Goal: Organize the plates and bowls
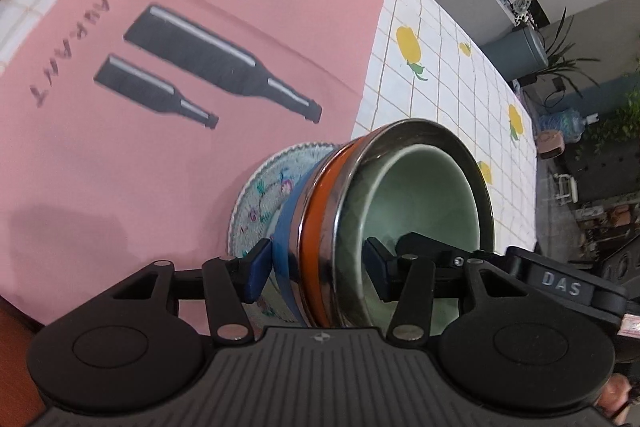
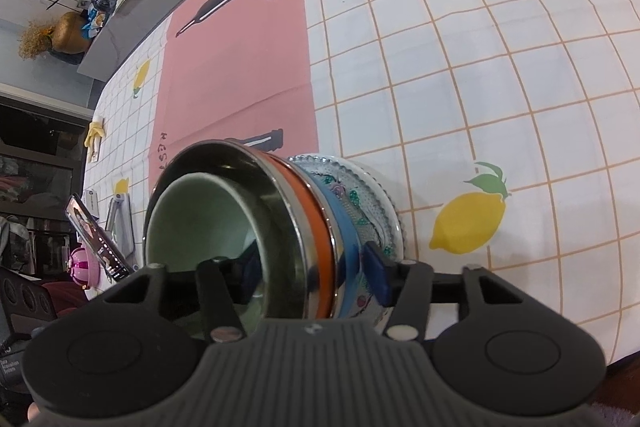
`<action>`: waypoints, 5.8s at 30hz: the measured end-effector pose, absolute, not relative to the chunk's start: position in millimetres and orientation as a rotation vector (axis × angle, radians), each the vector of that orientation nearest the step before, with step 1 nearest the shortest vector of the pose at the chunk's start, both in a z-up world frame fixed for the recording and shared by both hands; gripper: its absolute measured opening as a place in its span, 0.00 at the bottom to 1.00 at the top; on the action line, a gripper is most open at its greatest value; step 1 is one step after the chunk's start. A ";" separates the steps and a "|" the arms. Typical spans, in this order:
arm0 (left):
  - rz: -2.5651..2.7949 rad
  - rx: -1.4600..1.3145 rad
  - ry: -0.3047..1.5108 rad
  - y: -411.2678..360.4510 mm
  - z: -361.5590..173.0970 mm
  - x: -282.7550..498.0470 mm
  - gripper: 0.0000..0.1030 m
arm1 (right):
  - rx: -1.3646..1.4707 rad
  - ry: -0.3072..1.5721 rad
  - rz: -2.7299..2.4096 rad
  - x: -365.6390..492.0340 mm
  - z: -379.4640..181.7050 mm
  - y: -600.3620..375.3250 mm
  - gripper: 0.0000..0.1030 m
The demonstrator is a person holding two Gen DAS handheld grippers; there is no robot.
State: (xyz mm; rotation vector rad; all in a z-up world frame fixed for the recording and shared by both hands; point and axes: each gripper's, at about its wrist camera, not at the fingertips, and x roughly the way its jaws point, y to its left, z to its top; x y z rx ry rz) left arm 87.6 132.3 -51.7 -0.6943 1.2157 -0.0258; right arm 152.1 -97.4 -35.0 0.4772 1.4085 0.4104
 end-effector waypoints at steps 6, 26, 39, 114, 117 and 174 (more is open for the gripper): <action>-0.032 -0.633 1.212 127.6 -43.6 90.2 0.66 | 0.441 1.397 0.404 150.0 -29.8 -98.0 0.66; -0.209 -0.077 0.744 76.4 86.1 25.5 0.69 | 0.108 0.870 0.436 80.9 100.9 -134.7 0.73; -0.184 -0.063 0.784 34.0 61.7 -26.5 0.69 | 0.001 0.785 0.318 -2.2 81.0 -153.4 0.77; -0.102 0.034 0.953 7.9 -1.5 -40.7 0.68 | -0.001 0.950 0.201 -32.1 14.1 -166.2 0.77; -0.102 0.033 0.953 7.8 -1.4 -40.8 0.68 | -0.001 0.950 0.200 -32.0 14.2 -166.2 0.77; -0.097 0.044 0.973 8.0 -8.4 -37.9 0.68 | 0.007 0.989 0.216 -28.7 4.4 -163.9 0.77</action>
